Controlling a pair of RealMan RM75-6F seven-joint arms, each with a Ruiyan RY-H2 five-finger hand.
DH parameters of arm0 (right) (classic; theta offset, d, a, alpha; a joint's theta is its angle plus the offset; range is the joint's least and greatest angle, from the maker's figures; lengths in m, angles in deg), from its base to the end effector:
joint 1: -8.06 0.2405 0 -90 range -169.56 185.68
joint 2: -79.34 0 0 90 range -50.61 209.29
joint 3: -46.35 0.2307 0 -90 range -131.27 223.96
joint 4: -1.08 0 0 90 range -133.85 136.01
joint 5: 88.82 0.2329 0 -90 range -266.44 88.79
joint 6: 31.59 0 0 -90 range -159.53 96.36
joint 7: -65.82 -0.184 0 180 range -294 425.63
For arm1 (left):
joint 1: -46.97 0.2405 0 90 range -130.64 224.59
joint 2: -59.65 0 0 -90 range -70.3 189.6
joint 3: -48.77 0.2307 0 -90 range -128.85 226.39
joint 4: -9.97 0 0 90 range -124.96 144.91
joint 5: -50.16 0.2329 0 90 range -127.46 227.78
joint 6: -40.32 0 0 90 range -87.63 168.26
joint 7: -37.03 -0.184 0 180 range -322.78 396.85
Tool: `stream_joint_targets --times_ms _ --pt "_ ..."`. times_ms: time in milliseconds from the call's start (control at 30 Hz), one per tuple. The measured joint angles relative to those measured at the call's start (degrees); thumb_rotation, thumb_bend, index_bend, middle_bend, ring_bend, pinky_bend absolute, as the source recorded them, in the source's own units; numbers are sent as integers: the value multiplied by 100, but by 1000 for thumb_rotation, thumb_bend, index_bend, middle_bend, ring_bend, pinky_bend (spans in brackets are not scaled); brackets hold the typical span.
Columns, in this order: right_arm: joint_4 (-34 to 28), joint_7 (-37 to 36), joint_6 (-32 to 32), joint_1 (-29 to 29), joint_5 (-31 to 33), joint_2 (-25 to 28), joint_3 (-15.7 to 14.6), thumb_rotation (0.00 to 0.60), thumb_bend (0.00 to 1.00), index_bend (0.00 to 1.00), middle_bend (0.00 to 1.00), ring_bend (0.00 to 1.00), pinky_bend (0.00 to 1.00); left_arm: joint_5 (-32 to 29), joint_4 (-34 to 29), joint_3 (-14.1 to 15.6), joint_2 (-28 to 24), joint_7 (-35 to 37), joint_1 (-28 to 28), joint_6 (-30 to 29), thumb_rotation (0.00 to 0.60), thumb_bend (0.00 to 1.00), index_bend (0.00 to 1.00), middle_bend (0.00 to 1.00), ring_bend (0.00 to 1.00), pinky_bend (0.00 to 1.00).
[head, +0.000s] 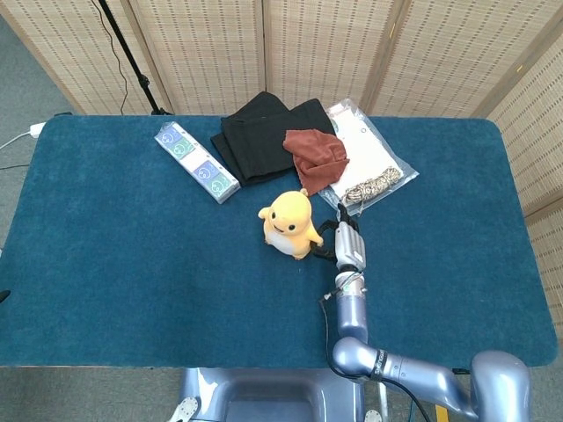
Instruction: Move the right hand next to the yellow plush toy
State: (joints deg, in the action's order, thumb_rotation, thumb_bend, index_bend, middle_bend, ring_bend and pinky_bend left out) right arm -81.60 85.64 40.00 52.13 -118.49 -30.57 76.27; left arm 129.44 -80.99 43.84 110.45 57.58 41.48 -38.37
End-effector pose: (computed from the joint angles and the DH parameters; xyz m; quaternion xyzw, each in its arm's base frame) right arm -0.0904 -0.3788 -0.0809 0.4118 -0.6717 0.4303 0.4405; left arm -0.3406 0.2334 0.2084 -0.5324 -0.4524 -0.3960 0.5958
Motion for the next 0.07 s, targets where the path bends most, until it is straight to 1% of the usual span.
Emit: stream_joint_targets --times_ms 67 --pt "1 5 -14 -14 -21 2 -5 600 929 644 0 0 0 6 -3 3 2 -8 0 -1 600 0 0 0 0 0"
